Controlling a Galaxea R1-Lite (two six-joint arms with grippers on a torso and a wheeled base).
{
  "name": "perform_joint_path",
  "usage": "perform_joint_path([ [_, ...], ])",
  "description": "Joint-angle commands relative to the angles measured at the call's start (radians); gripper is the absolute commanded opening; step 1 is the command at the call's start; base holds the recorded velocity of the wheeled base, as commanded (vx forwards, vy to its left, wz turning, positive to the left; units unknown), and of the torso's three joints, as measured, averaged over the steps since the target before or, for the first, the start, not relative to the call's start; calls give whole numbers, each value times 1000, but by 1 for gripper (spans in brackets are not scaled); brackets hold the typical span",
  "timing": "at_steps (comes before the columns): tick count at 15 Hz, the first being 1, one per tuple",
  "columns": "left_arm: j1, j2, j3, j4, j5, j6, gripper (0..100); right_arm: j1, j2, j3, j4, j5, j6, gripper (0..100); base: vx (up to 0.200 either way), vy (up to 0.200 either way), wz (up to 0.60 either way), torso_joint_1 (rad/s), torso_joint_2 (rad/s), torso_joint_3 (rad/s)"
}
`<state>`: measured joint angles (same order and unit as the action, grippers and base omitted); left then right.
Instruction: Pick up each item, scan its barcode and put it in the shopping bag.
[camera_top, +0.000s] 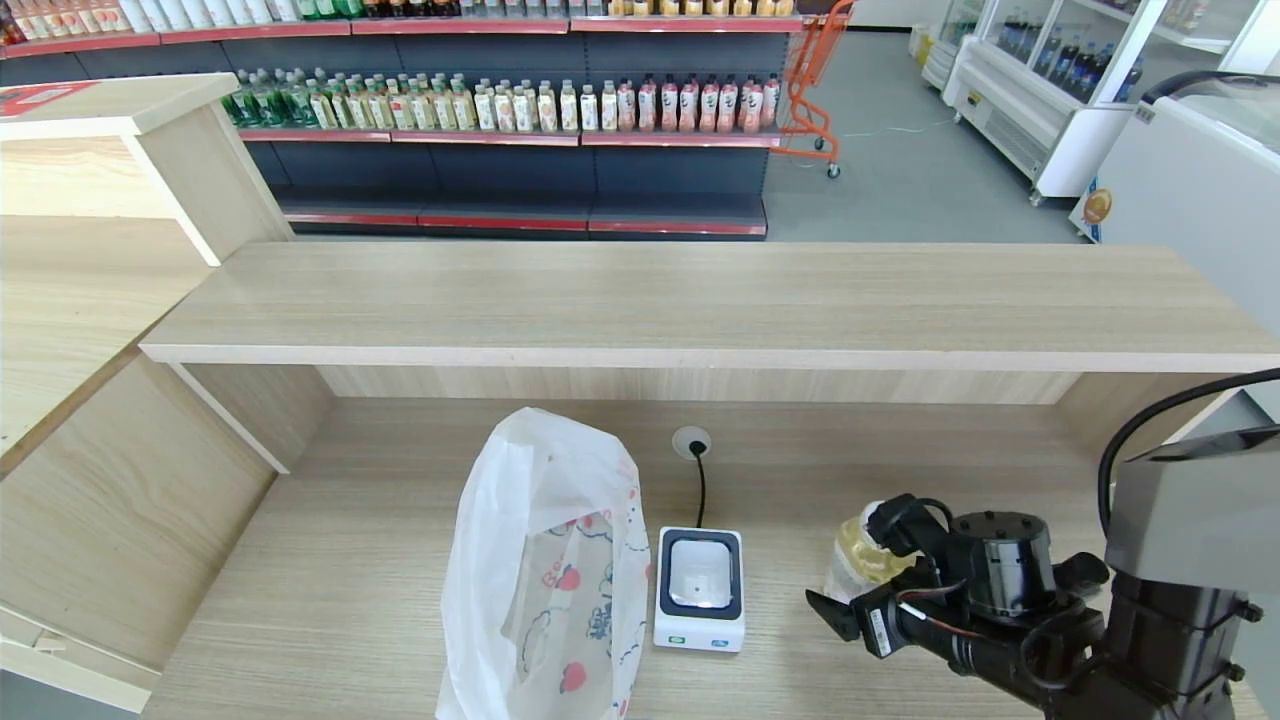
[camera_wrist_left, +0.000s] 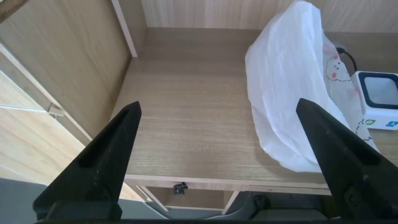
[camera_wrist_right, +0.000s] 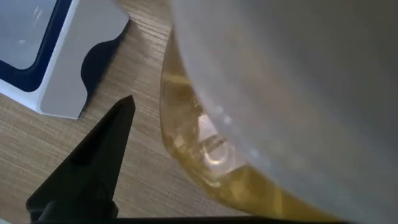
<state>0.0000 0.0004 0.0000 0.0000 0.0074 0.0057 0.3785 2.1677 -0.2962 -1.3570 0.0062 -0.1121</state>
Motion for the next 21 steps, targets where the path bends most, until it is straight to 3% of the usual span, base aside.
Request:
perform_joint_path([
  [1,0,0,0,0,0,0,100,10,44,-4,-27,-3,-9,100,0,0,0,0,0,0],
  [8,0,0,0,0,0,0,100,25,93,-18,-200,1,-38,100,0,0,0,0,0,0],
  [9,0,1,0,0,0,0,100,25,93,-31,-200,1,-49,0,0,0,0,0,0,0],
  [17,0,0,0,0,0,0,100,7,95,-52,-202,-2,-83,0,0,0,0,0,0,0],
  [21,0,0,0,0,0,0,100,-13,21,-34,-198,8,-18,0,0,0,0,0,0,0],
])
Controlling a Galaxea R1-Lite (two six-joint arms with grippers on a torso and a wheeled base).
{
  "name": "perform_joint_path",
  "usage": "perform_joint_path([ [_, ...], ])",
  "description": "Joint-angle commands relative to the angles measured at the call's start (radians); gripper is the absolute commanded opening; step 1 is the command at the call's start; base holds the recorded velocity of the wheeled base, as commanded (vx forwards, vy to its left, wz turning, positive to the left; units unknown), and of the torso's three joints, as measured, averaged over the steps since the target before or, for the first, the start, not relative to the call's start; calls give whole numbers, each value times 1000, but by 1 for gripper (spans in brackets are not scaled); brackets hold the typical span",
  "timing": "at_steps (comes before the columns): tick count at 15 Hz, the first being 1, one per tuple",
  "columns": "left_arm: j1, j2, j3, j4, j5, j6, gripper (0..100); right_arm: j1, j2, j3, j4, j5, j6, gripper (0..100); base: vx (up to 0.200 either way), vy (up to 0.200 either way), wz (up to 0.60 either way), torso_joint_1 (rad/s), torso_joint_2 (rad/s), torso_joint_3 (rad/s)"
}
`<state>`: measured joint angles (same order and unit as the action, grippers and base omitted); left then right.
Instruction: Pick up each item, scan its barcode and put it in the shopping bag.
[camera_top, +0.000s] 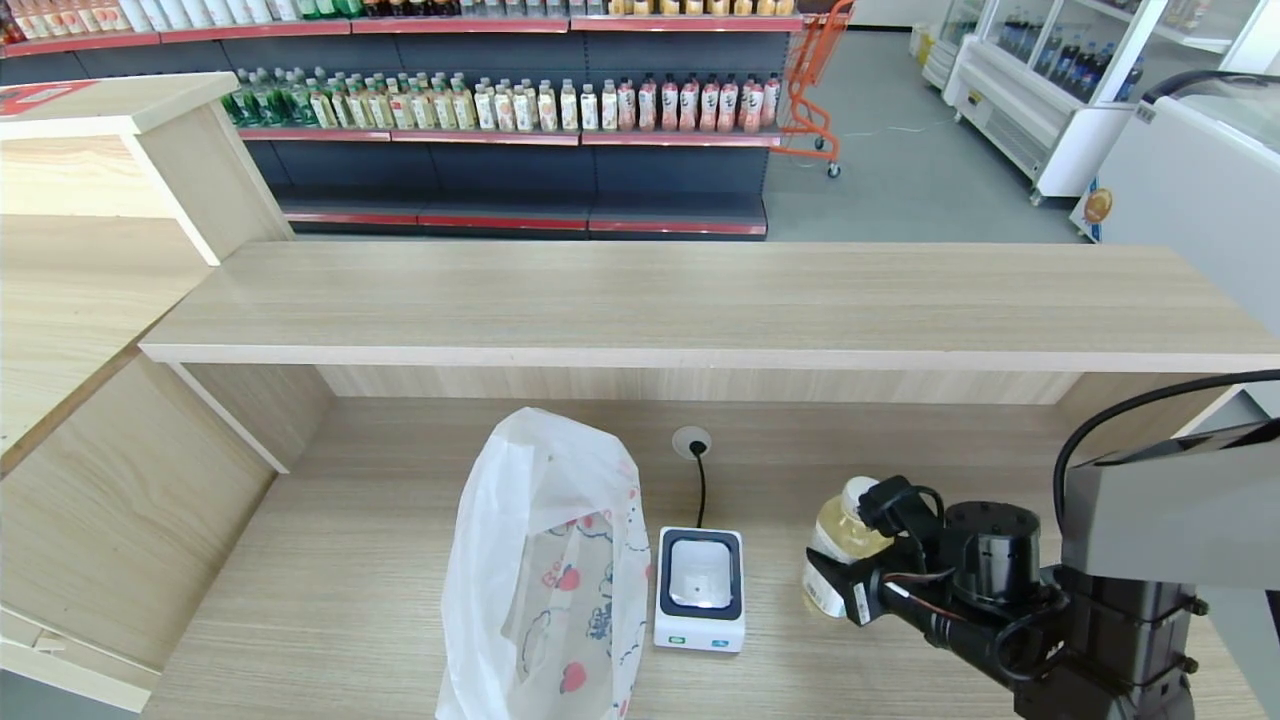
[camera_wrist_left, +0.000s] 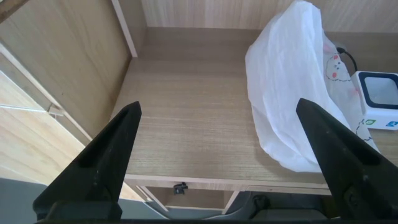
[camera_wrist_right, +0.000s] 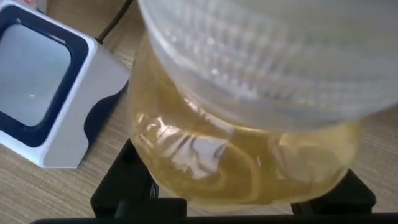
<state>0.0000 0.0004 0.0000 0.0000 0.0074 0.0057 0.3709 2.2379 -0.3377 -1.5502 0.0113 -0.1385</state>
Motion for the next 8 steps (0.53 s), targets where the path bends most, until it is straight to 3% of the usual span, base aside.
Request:
perform_joint_path([
  [1,0,0,0,0,0,0,100,-6,-149,29,10,65,106,0,0,0,0,0,0,0],
  [3,0,0,0,0,0,0,100,-15,-339,60,131,222,183,0,0,0,0,0,0,0],
  [5,0,0,0,0,0,0,100,-47,-524,77,266,447,293,0,0,0,0,0,0,0],
  [8,0,0,0,0,0,0,100,-35,-745,74,487,618,373,0,0,0,0,0,0,0],
])
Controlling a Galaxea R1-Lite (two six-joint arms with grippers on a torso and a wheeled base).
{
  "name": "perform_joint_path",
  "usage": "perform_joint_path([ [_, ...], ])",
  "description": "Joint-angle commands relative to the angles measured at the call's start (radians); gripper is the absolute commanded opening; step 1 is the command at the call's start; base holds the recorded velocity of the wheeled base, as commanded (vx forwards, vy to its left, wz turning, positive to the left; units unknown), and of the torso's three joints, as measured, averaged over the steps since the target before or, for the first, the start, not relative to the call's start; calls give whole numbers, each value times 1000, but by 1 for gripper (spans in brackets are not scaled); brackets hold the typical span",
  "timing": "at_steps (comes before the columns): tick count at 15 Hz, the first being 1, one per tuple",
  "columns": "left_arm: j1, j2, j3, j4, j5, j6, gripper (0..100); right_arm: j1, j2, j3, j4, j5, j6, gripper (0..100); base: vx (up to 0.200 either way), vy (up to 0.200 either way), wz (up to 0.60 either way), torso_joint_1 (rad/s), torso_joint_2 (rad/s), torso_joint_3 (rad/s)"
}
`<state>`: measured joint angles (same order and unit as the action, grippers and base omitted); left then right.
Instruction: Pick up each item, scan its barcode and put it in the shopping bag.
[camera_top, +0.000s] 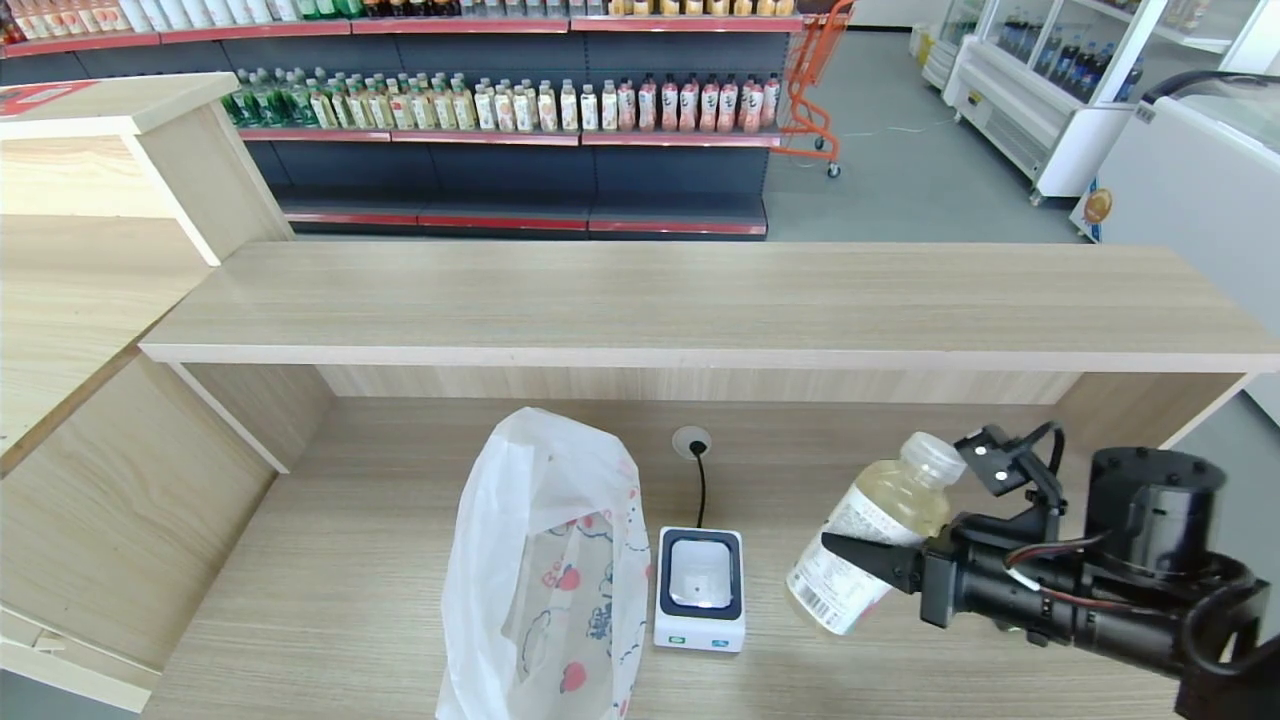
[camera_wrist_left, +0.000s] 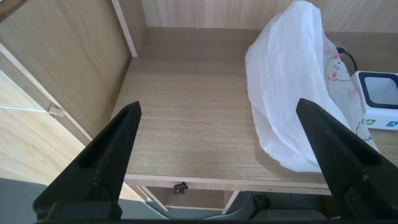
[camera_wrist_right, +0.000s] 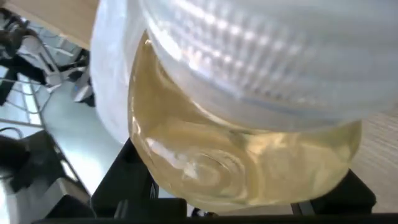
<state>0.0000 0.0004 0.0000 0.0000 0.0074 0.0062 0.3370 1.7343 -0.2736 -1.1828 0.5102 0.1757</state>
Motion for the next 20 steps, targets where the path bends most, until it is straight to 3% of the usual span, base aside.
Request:
perform_joint_path([
  [1,0,1,0,0,0,0,100,11,-260,13,127,143,60,0,0,0,0,0,0,0],
  [12,0,0,0,0,0,0,100,203,-217,16,64,185,62,0,0,0,0,0,0,0],
  [20,0,1,0,0,0,-2,100,214,-206,14,64,185,56,0,0,0,0,0,0,0],
])
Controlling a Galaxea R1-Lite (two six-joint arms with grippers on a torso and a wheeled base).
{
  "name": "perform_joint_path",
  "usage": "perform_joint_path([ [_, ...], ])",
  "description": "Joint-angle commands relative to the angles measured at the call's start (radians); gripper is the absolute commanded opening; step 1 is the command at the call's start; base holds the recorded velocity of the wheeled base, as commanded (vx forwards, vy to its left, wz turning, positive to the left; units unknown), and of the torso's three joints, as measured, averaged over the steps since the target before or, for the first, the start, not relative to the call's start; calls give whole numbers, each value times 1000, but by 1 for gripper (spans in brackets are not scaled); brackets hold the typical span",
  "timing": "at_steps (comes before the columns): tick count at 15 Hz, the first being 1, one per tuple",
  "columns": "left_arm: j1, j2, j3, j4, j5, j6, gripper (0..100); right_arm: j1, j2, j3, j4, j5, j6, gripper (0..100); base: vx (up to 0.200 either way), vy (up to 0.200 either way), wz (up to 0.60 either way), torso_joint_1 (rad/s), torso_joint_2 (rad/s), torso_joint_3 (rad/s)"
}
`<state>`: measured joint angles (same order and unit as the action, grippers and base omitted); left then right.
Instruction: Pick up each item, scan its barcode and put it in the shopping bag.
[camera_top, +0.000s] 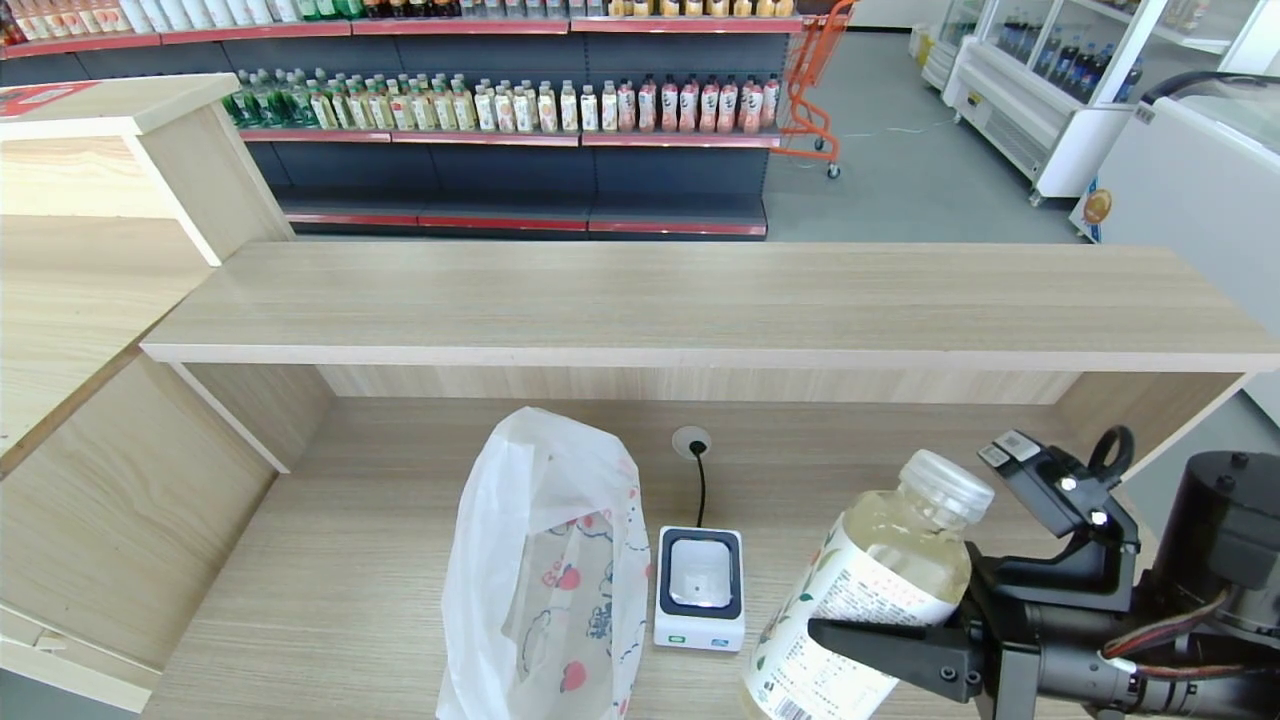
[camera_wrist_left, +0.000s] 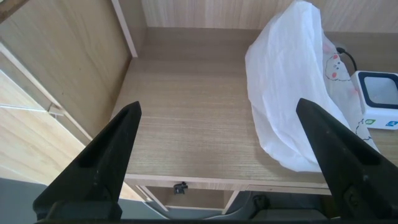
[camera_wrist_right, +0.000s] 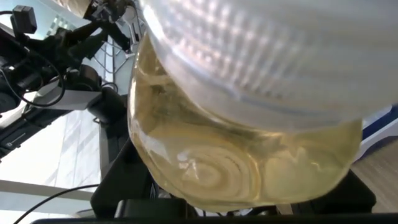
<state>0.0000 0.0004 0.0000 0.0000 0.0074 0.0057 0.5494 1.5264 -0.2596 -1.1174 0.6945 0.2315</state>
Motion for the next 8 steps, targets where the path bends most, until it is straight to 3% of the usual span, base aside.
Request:
perform_joint_path([
  [1,0,0,0,0,0,0,100,1,1,-1,-1,0,-3,0,0,0,0,0,0,0],
  [8,0,0,0,0,0,0,100,14,-29,-3,2,0,8,0,0,0,0,0,0,0],
])
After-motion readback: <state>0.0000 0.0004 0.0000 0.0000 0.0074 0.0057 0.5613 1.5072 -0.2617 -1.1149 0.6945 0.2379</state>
